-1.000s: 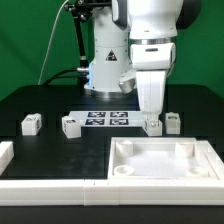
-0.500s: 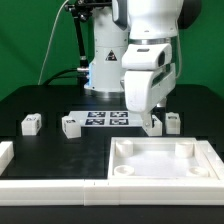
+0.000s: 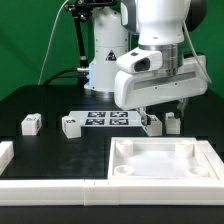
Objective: Assemble one leg
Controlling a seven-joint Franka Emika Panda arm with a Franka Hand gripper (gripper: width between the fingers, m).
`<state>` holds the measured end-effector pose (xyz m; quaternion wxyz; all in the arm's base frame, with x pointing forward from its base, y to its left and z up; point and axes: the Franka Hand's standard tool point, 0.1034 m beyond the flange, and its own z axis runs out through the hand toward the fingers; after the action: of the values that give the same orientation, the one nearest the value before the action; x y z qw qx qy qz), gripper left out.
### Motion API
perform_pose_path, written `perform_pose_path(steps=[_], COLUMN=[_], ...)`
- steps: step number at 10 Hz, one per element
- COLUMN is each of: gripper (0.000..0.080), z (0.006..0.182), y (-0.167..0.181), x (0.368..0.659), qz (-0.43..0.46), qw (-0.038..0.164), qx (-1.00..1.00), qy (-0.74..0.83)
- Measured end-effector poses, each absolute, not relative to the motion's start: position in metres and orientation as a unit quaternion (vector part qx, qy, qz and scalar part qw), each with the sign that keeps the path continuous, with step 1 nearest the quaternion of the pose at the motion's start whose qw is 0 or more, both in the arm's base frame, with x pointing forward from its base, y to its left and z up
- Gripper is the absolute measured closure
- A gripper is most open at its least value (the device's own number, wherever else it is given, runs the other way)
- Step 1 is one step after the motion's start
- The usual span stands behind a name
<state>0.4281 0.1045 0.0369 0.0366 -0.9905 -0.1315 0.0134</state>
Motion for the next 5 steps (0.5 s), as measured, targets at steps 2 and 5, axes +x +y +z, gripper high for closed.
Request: perform_pose_path(steps=[2, 5], gripper=[0.015, 0.015], z=[0.041, 0.044], y=[0.116, 0.13], x=[0.43, 0.428], qz=[0.015, 0.02], qw=[0.04, 0.046], qx=[-0.998, -0.995], qy=[-0.039, 0.086])
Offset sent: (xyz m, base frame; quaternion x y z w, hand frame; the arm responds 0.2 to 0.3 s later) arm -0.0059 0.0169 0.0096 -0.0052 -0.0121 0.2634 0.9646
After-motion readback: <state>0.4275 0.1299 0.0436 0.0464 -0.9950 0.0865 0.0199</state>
